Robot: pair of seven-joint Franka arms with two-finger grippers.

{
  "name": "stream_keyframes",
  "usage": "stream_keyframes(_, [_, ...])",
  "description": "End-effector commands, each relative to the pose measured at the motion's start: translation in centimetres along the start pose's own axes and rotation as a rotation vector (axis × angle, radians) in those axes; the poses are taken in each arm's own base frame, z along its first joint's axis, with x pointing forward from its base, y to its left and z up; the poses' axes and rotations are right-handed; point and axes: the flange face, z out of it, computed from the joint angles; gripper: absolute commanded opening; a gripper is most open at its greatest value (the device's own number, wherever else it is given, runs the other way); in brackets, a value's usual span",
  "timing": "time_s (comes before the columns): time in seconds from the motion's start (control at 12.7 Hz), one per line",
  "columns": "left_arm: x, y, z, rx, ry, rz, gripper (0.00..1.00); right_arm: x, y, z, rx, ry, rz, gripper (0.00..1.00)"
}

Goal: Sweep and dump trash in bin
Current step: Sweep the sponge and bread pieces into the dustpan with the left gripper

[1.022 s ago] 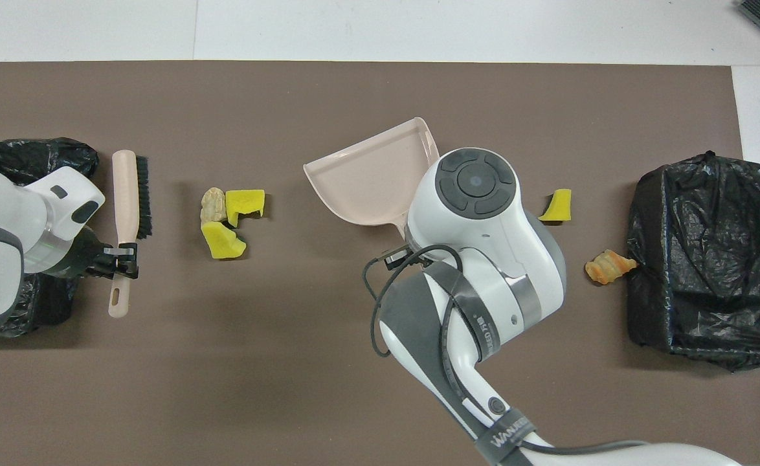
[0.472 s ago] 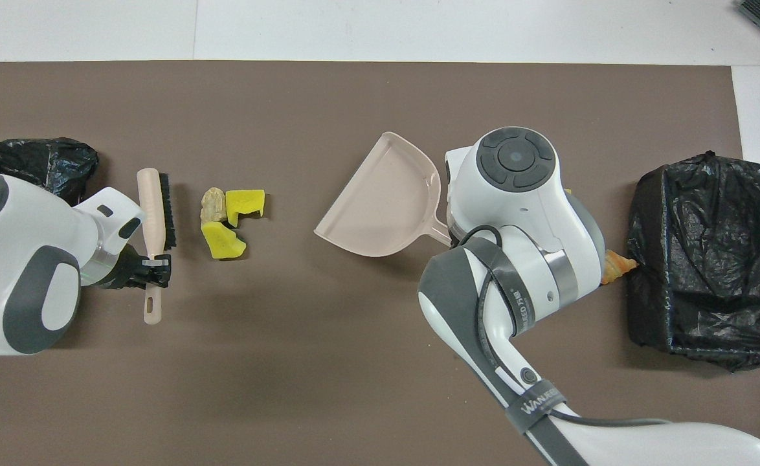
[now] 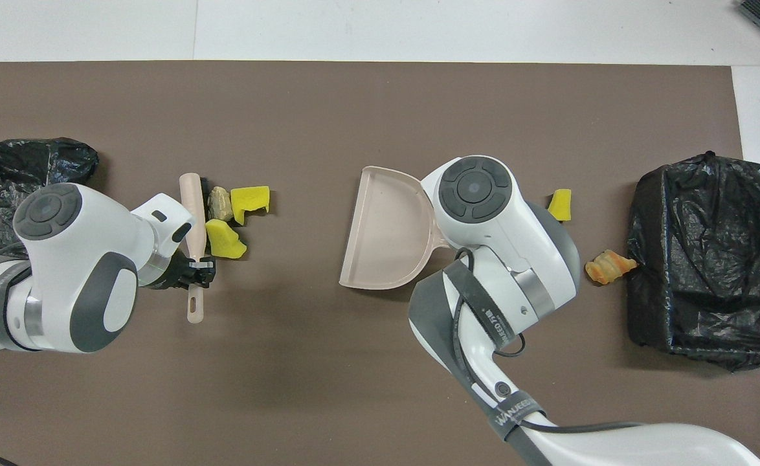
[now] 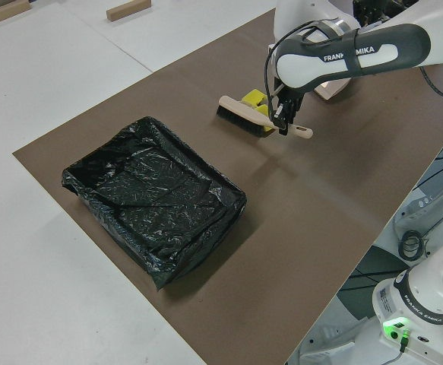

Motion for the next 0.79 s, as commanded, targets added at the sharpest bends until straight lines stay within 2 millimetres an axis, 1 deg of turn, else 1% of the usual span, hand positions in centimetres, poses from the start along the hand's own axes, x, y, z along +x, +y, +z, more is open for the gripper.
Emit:
stream_keyframes(0.0, [-0.3, 2.9, 1.8, -0.018, 0.029, -0.037, 0.0, 2.3, -1.1, 1.3, -0.05, 0.012, -0.078, 0.0])
stream_keyframes(0.08, [-0.3, 3.4, 1.9, -0.023, 0.043, -0.037, 0.0, 2.7, -1.0, 1.7, -0.059, 0.019, -0.083, 0.0])
stream_keyframes(0.16, [-0.6, 4.5, 2.0, -0.022, 0.047, -0.015, 0.0, 3.0, -1.0, 1.9, -0.065, 0.027, -0.095, 0.0])
stream_keyframes(0.24, [-1.1, 5.7, 2.1, -0.02, 0.047, 0.009, 0.0, 3.3, -0.9, 2.3, -0.071, 0.033, -0.117, 0.0])
stream_keyframes(0.39, [-2.3, 8.1, 2.3, -0.015, 0.045, 0.058, 0.0, 3.4, -0.8, 2.3, -0.074, 0.037, -0.13, 0.0])
stream_keyframes(0.63, [-4.0, 11.0, 2.5, -0.055, 0.026, 0.08, 0.0, 3.5, -0.8, 2.4, -0.076, 0.037, -0.137, 0.0])
stream_keyframes(0.71, [-4.7, 12.2, 2.6, -0.061, 0.023, 0.098, 0.0, 4.0, -1.0, 2.8, -0.076, 0.041, -0.142, 0.0])
